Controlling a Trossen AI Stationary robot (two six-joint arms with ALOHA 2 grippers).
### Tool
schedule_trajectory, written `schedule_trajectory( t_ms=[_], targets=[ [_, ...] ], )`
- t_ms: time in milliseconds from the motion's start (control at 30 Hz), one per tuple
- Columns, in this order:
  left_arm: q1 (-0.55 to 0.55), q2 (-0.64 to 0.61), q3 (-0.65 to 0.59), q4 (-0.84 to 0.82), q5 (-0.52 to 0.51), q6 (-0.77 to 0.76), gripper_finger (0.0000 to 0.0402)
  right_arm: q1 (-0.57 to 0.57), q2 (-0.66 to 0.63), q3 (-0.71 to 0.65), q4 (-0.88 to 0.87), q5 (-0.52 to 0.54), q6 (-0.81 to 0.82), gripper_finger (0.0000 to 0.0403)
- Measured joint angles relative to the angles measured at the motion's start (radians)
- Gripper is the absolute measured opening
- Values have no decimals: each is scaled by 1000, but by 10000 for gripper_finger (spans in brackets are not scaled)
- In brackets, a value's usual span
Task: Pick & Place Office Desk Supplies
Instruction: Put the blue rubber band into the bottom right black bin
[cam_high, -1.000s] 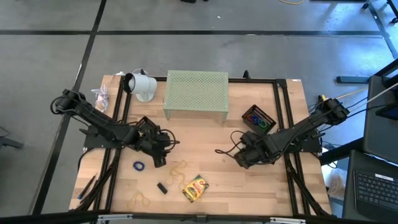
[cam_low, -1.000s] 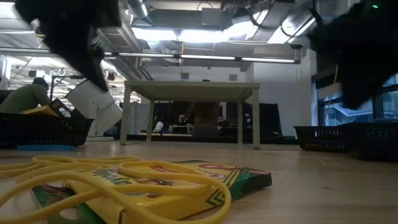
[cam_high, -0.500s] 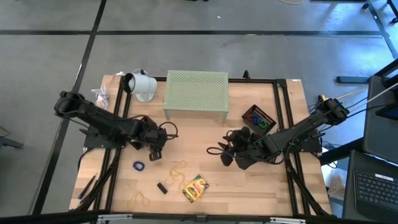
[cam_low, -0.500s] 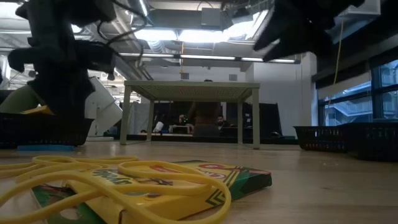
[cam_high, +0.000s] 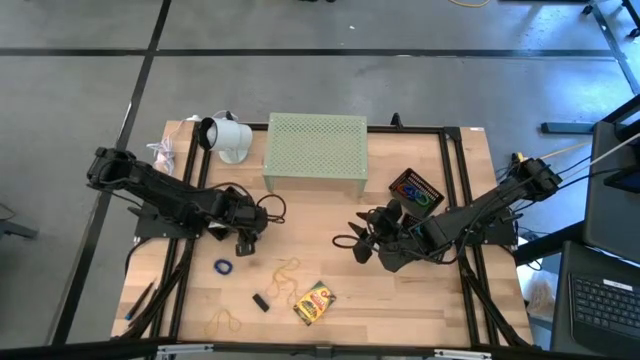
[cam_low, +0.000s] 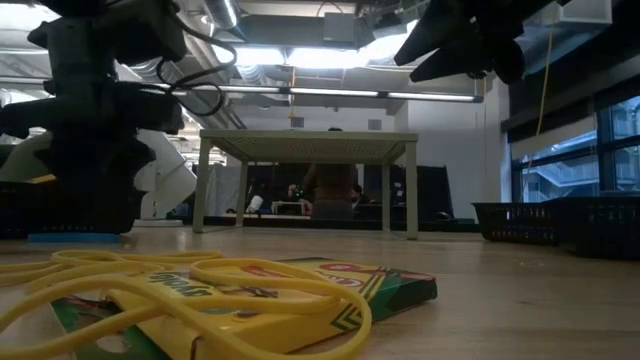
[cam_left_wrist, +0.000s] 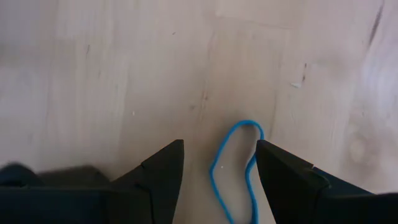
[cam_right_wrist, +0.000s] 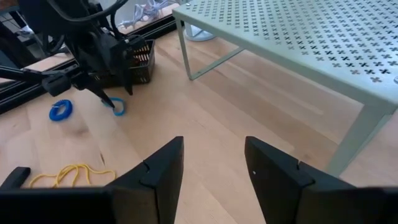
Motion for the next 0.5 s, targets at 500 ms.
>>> schedule_trajectory(
  t_ms=[500],
  targets=[
    [1,37,0,54,50,338,196,0,0,0,0,0,-43,173]
  ],
)
